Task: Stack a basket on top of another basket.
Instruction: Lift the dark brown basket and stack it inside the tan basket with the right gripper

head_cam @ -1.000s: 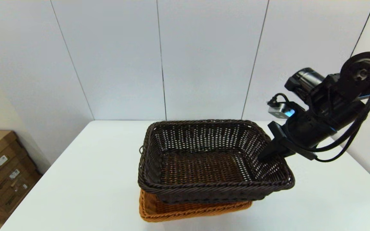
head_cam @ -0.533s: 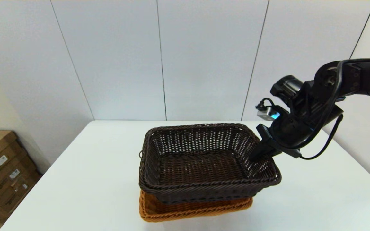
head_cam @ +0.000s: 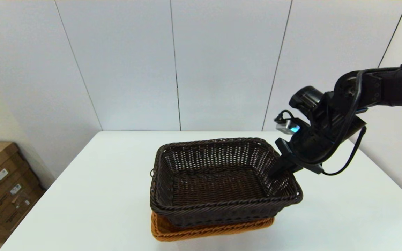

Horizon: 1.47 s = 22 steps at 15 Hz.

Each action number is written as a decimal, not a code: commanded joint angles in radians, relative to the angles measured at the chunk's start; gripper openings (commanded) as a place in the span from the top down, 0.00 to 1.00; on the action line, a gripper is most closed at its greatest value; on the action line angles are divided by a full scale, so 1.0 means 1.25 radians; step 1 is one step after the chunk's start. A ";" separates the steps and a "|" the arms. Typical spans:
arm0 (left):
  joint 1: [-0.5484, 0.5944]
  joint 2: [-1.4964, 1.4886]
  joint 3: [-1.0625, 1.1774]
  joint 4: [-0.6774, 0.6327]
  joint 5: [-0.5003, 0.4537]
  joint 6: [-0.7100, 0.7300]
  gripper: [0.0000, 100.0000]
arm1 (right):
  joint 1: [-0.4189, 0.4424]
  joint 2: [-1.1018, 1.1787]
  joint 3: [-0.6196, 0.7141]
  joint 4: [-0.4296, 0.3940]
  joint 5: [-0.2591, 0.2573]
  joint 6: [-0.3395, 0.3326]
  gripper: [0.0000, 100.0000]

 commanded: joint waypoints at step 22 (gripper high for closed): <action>0.000 -0.002 0.001 -0.003 0.000 -0.001 0.00 | 0.027 0.063 -0.051 0.007 -0.007 -0.004 1.00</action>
